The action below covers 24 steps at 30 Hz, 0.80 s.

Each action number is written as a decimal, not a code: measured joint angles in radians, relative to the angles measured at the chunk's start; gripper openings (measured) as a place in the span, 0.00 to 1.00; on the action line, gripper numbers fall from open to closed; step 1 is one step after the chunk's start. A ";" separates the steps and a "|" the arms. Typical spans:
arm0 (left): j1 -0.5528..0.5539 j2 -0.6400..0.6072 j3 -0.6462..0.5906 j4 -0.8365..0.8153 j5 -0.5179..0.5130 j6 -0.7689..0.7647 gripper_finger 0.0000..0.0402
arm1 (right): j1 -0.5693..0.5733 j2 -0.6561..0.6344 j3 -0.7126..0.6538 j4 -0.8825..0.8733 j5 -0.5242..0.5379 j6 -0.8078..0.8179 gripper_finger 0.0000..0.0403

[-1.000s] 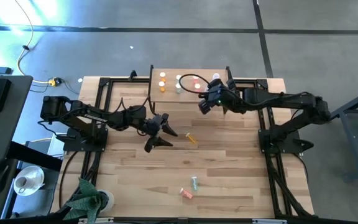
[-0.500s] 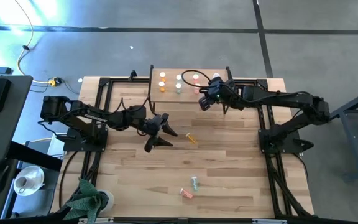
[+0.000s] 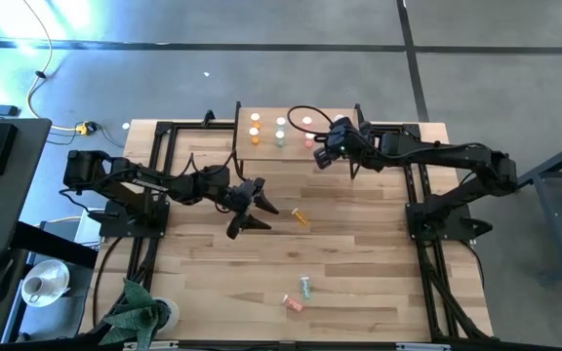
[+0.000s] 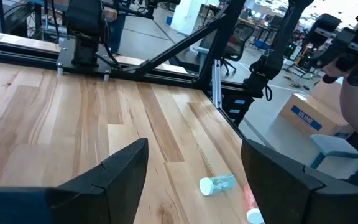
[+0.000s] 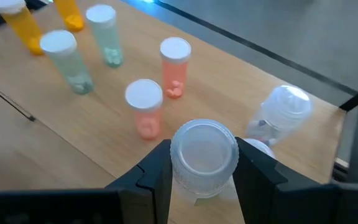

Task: Pick and place medicine bottles onto shelf by color
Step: Put the transparent pill bottle on the shelf aligned with the transparent pill bottles

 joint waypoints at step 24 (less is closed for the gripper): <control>0.000 0.000 0.000 -0.011 0.000 0.000 0.61 | 0.107 -0.186 -0.001 -0.165 -0.033 0.019 0.30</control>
